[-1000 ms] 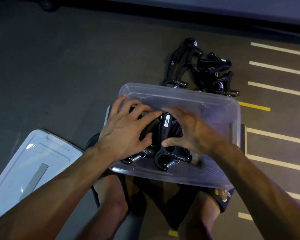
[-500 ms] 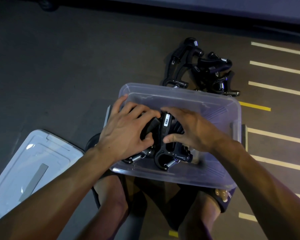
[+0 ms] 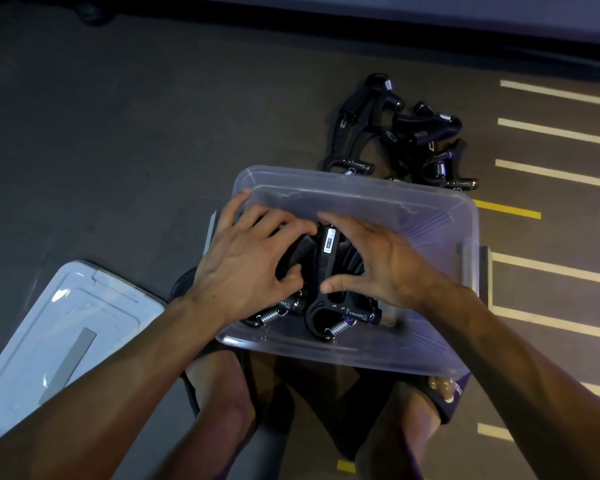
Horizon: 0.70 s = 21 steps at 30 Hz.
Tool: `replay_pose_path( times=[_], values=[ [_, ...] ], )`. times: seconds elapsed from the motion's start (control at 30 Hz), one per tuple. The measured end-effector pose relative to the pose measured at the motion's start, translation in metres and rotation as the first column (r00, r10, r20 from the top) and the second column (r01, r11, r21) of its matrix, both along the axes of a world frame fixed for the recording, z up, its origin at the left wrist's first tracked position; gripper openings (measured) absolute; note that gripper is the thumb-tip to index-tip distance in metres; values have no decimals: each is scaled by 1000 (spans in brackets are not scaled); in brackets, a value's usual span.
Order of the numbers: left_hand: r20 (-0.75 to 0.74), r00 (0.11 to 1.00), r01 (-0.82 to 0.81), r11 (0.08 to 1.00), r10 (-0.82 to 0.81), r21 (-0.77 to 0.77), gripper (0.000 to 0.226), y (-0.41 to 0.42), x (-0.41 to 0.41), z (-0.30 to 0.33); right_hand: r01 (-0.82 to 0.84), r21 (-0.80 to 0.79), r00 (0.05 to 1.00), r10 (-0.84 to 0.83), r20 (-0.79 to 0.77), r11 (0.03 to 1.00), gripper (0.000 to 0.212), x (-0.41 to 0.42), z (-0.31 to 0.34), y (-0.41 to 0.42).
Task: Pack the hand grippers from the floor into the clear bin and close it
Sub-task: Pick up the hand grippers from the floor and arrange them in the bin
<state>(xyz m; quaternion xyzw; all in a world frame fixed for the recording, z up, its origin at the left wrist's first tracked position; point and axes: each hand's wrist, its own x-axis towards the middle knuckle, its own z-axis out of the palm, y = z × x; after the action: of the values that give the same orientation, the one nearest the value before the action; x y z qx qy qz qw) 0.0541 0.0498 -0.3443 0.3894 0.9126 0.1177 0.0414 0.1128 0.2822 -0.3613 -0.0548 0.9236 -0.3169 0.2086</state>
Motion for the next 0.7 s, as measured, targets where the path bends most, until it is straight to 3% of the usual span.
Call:
replay_pose_path(
  times=[0.17, 0.43, 0.6, 0.7],
  values=[
    [-2, 1000, -2, 1000, 2, -21, 57, 1, 0, 0, -17, 17, 997, 18, -69, 1000, 107, 5, 2, -2],
    [-7, 1000, 13, 1000, -13, 9, 60, 0, -1, 0, -37, 58, 999, 38, -29, 998, 111, 1, 8, -2],
    [-1, 1000, -2, 1000, 2, 20, 63, 0, -1, 1, 36, -120, 999, -38, -16, 992, 114, 0, 8, 6],
    [-1, 1000, -9, 999, 9, 42, 62, 1, -2, 1, 43, -105, 999, -42, 9, 994, 114, 0, 4, 8]
  ],
)
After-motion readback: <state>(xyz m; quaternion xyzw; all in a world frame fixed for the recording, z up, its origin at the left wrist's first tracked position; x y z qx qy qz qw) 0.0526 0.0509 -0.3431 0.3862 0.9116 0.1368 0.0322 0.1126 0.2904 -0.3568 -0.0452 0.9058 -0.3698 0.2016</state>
